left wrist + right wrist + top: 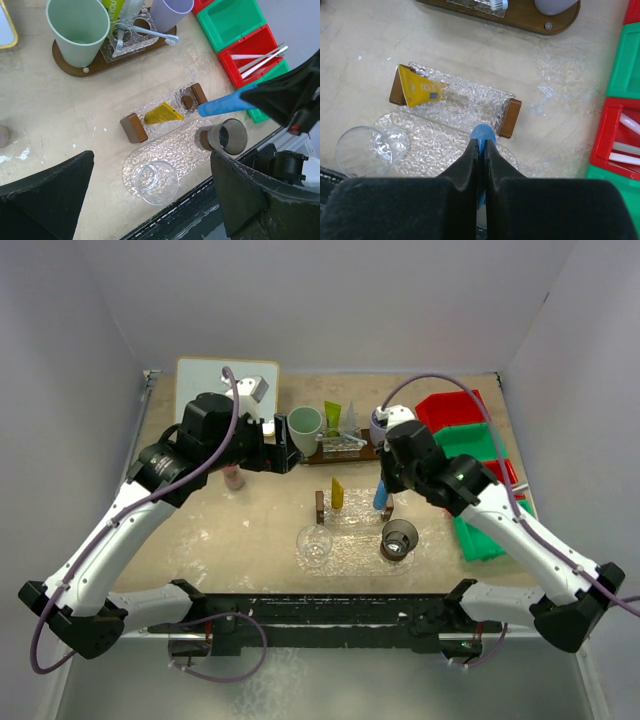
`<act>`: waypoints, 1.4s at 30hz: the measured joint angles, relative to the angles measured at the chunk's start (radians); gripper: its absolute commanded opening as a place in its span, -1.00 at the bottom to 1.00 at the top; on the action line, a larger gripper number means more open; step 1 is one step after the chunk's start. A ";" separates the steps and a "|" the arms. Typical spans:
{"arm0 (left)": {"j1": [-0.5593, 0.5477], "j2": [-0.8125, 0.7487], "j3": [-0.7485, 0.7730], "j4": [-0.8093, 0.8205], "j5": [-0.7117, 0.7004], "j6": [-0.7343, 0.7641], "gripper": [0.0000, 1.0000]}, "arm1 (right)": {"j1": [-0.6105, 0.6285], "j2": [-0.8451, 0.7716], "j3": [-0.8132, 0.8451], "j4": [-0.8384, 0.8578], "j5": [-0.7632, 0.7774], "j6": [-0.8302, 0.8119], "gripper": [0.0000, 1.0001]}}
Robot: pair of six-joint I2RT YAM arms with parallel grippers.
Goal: Prepare toiletry sets of a toothbrush and toothpaste on the tray
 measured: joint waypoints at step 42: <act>0.000 -0.019 0.019 -0.036 -0.074 0.000 0.92 | 0.181 0.171 -0.272 0.438 0.243 0.103 -0.92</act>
